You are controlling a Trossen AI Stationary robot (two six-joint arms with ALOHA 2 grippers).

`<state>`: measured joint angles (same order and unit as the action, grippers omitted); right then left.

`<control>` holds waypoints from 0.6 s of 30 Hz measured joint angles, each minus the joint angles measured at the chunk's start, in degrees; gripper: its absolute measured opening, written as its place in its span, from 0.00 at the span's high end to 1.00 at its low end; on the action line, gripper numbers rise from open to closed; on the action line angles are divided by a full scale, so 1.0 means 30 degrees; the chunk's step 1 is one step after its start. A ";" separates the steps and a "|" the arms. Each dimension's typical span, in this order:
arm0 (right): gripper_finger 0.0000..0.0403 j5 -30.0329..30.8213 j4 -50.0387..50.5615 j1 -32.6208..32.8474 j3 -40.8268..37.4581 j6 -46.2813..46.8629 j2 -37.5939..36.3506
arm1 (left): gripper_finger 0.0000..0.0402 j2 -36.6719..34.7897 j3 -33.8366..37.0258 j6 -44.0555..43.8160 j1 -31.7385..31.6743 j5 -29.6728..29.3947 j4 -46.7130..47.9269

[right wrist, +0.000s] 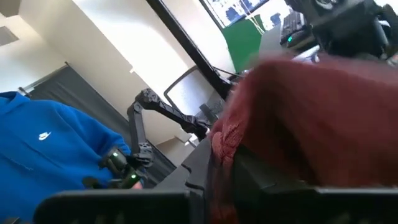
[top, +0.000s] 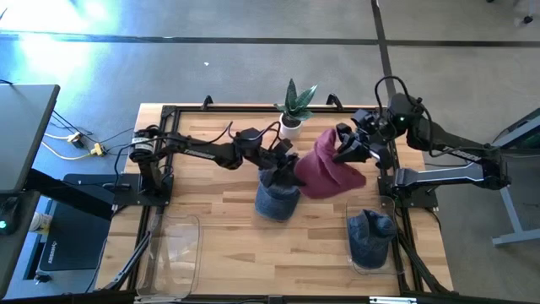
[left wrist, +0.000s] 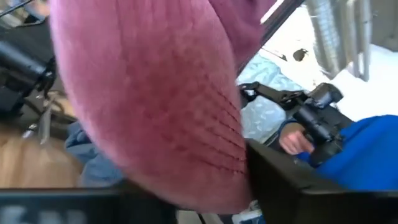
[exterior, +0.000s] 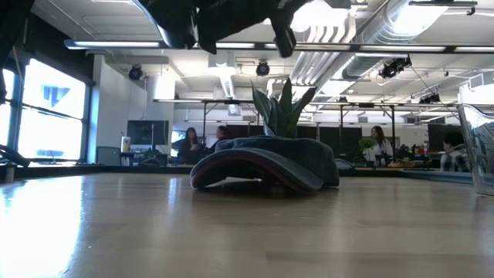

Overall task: Pick & Place hat
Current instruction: Put the red cap into the left transparent bin

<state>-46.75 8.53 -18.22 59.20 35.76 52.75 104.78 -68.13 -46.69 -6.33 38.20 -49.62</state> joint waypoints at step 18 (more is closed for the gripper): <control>0.52 0.0171 0.6072 -0.4082 0.0000 -0.1284 -0.3236 | 0.99 -0.3237 -0.1025 0.2710 -0.0007 -0.0275 0.7871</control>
<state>-46.24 26.74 -30.46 59.20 31.91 43.04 95.07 -71.20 -38.56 -6.35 37.38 -26.01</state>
